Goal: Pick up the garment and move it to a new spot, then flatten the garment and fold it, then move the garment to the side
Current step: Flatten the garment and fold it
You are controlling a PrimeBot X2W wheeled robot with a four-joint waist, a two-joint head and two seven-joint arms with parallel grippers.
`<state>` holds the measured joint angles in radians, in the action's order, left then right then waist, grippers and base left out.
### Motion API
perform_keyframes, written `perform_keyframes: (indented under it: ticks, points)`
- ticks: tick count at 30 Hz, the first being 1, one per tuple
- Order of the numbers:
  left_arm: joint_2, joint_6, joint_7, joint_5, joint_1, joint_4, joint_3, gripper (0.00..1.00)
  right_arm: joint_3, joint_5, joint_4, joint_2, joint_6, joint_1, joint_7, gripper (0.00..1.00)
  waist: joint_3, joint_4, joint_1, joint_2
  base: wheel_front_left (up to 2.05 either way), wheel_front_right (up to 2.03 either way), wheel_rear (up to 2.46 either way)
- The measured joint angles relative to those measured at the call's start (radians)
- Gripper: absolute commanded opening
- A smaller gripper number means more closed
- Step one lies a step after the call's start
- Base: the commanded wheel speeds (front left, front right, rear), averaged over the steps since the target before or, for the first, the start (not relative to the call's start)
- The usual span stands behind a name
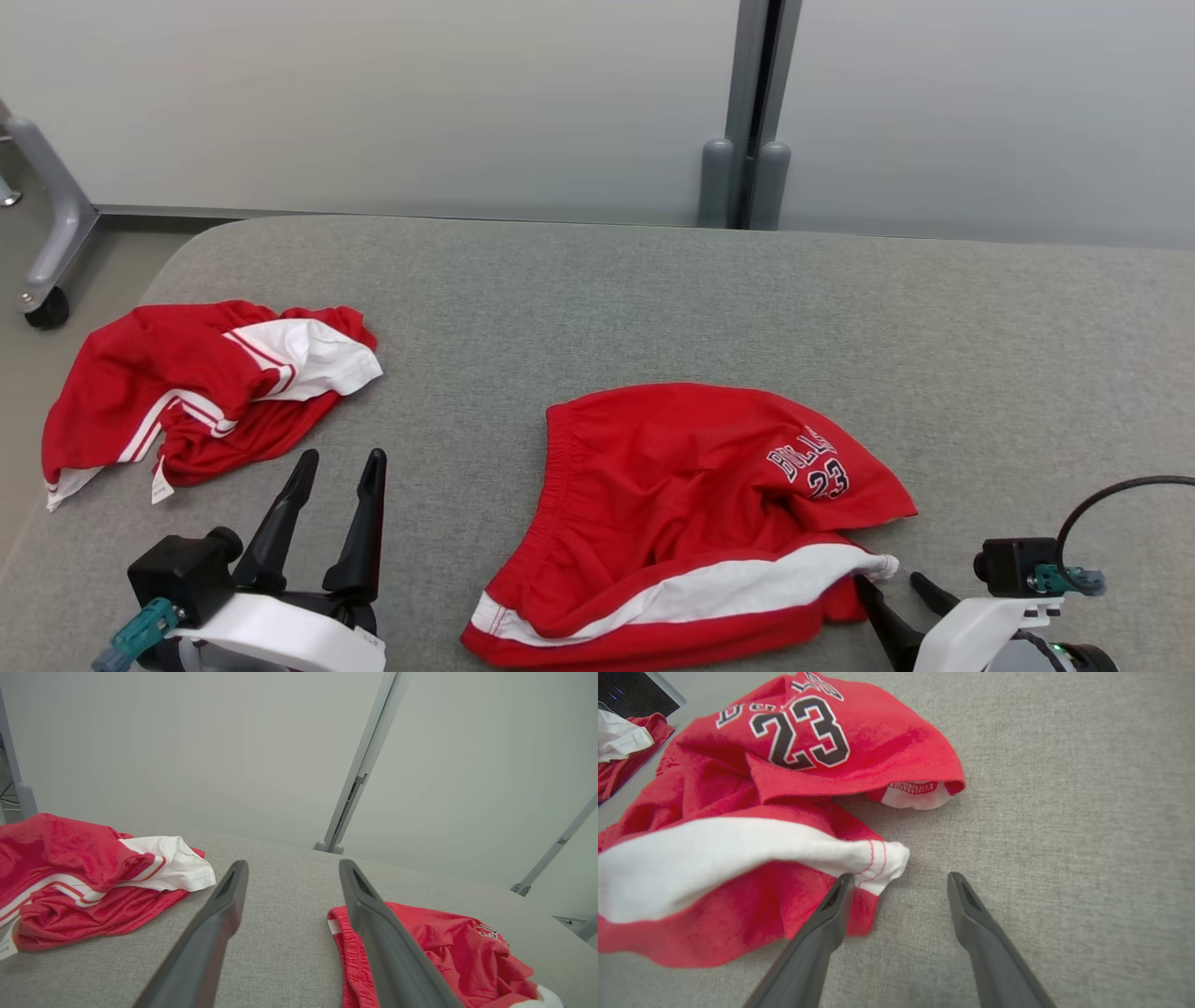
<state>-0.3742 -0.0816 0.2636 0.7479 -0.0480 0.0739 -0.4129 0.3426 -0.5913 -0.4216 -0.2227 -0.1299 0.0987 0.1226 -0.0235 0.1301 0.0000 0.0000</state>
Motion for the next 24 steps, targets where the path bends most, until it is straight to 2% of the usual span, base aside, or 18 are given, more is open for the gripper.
perform_keyframes:
  ticks: [6,7,8,10,15,24]
  points:
    - [0.020,0.011,0.000,-0.009,0.000,0.021,-0.007,1.00,0.009,-0.027,-0.038,0.014,0.000,0.025,0.037,1.00,-0.008,0.044,0.0000,0.0000,0.00,0.00,0.00]
    - [0.021,0.012,0.000,-0.009,0.000,0.025,-0.007,1.00,0.015,-0.029,-0.040,0.014,0.000,0.029,0.037,0.78,-0.010,0.048,0.0000,0.0000,0.00,0.00,0.00]
    - [0.021,0.012,0.000,-0.011,0.000,0.030,-0.007,1.00,0.019,-0.031,-0.042,0.014,0.000,0.033,0.036,0.42,-0.011,0.051,0.0000,0.0000,0.00,0.00,0.00]
    - [0.021,0.016,0.000,-0.016,0.000,0.038,-0.007,1.00,0.030,-0.036,-0.044,0.012,0.000,0.037,0.034,0.00,-0.011,0.050,0.0000,0.0000,0.00,0.00,0.00]
    - [0.028,0.020,0.000,-0.021,0.001,0.050,-0.013,1.00,0.045,-0.034,-0.031,-0.025,0.000,0.037,0.008,0.00,-0.003,0.024,0.0000,0.0000,0.00,0.00,0.00]
    - [0.035,0.020,-0.001,-0.028,0.003,0.065,-0.026,1.00,0.093,0.028,0.075,-0.144,-0.001,0.041,-0.027,0.00,0.010,-0.063,0.0000,0.0000,0.00,0.00,0.00]
